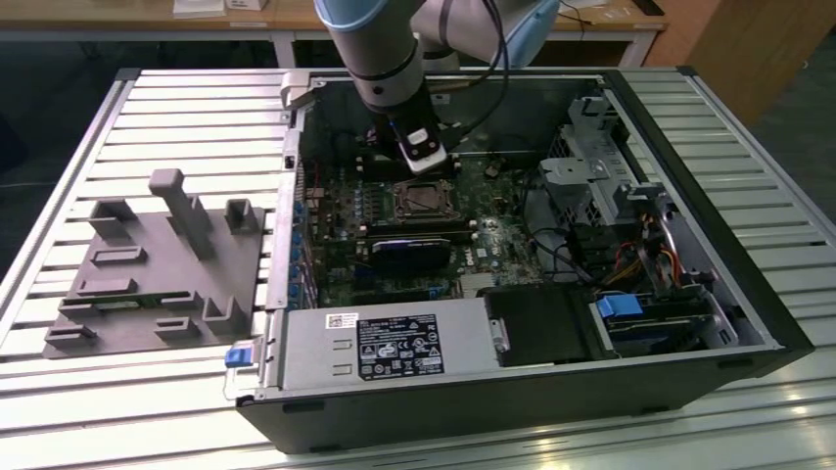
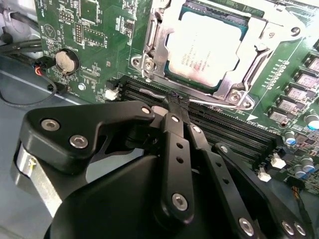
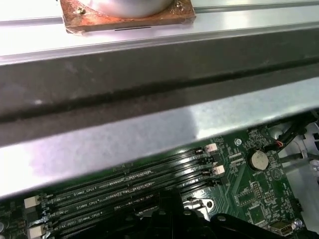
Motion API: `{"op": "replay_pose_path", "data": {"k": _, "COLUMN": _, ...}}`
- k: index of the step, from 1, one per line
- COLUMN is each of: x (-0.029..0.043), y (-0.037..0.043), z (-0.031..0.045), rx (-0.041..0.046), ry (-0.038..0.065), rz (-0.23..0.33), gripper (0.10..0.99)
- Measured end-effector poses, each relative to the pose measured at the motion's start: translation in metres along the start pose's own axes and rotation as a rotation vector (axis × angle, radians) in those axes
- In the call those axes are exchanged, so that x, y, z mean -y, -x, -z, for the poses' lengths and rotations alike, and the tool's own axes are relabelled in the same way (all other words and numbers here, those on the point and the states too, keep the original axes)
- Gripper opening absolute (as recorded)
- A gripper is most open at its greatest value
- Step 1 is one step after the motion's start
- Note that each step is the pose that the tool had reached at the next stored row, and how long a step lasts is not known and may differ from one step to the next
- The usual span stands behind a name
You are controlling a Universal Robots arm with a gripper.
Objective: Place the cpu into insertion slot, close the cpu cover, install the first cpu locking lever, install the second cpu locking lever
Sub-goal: 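Install the first cpu locking lever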
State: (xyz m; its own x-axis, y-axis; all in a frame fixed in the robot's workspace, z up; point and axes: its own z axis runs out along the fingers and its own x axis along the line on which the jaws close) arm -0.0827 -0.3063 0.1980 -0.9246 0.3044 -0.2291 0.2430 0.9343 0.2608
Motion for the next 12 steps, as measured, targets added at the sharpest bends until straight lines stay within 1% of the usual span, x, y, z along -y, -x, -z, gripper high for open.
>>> {"op": "replay_pose_path", "data": {"k": 12, "x": -0.0063, "y": -0.0018, "z": -0.0031, "rx": 0.0122, "ry": -0.027, "rz": -0.018, "gripper": 0.102}}
